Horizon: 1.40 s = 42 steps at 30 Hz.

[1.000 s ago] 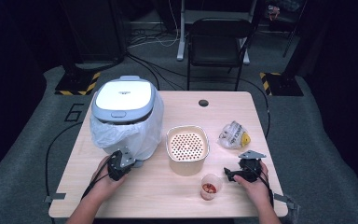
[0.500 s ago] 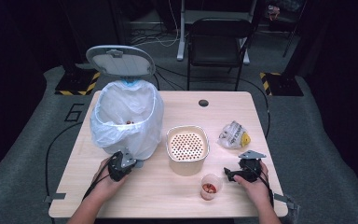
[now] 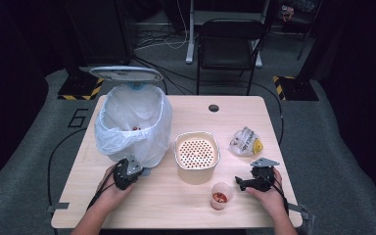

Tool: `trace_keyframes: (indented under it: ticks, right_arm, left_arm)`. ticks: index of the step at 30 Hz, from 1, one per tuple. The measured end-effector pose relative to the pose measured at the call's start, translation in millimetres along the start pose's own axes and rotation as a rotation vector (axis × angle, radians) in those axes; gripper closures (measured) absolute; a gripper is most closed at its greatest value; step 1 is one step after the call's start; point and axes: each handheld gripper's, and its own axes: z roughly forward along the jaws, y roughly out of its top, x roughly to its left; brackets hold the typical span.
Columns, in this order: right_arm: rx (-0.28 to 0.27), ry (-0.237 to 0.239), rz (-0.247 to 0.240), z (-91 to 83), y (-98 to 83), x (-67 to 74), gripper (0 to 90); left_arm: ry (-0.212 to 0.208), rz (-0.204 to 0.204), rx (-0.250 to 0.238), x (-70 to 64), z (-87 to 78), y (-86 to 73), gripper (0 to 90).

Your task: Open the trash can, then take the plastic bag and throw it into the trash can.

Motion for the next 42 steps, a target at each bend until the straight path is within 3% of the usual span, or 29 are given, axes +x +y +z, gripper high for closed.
trace_keyframes:
  ticks: [3,5,7,14,26,28,35,42]
  right_arm:
    - [0.001,0.002,0.006,-0.2,0.0,0.1,0.1]
    - [-0.008,0.000,0.005,-0.3,0.4,-1.0,4.4]
    - [-0.016,0.000,0.010,-3.4,2.6,-2.3,15.7]
    - [0.016,0.015,0.003,-9.6,6.1,-4.0,23.5]
    - [0.004,0.002,0.006,-24.3,13.1,-9.3,24.2]
    - [-0.002,-0.020,-0.017,-28.2,19.2,-10.8,22.1]
    - [-0.027,-0.018,0.014,-34.8,33.8,-17.3,17.5]
    - [-0.026,-0.030,-0.003,-34.6,48.0,-25.9,16.0]
  left_arm:
    - [0.002,0.000,0.001,0.0,-0.1,0.1,90.0]
    - [0.004,-0.001,0.006,-0.7,-0.3,0.4,90.0]
    - [-0.001,0.003,0.011,-0.5,-0.5,0.8,90.0]
    - [0.006,-0.006,0.003,-1.0,0.1,0.6,90.0]
    - [0.010,-0.012,0.006,-1.6,0.2,0.9,90.0]
    - [0.002,-0.009,0.012,-1.3,-0.3,1.3,90.0]
    - [0.001,-0.011,0.012,-1.2,-0.3,1.2,90.0]
    - [0.009,-0.020,0.009,-1.9,0.1,1.1,90.0]
